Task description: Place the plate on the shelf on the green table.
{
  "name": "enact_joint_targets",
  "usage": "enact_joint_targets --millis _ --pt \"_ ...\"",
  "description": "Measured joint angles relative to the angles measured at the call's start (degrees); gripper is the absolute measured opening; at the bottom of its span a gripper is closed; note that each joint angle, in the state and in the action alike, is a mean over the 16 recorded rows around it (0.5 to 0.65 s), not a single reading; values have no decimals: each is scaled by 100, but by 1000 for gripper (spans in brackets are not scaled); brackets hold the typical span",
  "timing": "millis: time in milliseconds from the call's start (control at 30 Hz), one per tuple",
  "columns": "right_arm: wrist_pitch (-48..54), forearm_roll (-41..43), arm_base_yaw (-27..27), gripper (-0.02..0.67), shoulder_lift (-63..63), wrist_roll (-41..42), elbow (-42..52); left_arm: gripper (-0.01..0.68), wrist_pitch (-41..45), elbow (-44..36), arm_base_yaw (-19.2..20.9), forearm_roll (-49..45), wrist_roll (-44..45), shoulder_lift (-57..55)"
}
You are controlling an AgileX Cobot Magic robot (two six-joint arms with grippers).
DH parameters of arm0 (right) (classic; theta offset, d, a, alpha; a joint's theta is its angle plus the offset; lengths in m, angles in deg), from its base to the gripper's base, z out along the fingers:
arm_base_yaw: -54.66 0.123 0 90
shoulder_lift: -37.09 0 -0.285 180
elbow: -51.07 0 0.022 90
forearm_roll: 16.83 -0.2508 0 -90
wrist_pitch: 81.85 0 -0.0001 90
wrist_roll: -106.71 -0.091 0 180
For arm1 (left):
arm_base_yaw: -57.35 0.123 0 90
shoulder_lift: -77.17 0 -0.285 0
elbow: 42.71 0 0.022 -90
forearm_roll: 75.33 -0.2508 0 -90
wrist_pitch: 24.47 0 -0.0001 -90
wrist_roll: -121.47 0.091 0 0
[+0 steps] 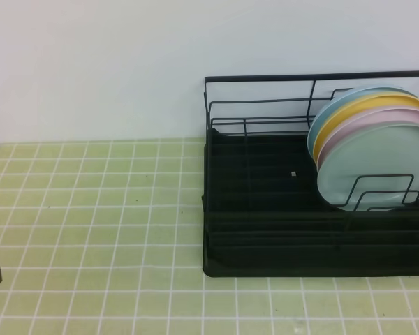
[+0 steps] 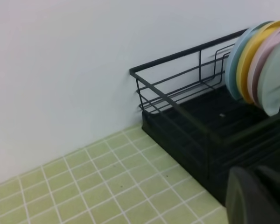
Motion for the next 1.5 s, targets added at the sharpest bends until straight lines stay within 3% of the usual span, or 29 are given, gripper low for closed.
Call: enact_joint_targets --millis 300,600,1133,1500 --pt "-43 438 0 1 1619 -241 1147 -2 201 -11 0 141 125 2" --pt "-152 1200 0 1 2267 -693 1804 -2 665 -31 0 231 463 2" --pt "-648 2249 0 1 2784 -1277 2104 -2 1119 -232 0 528 1139 296" --pt "-771 2290 110 1 2939 -1453 2190 -2 1268 -236 0 608 1165 480"
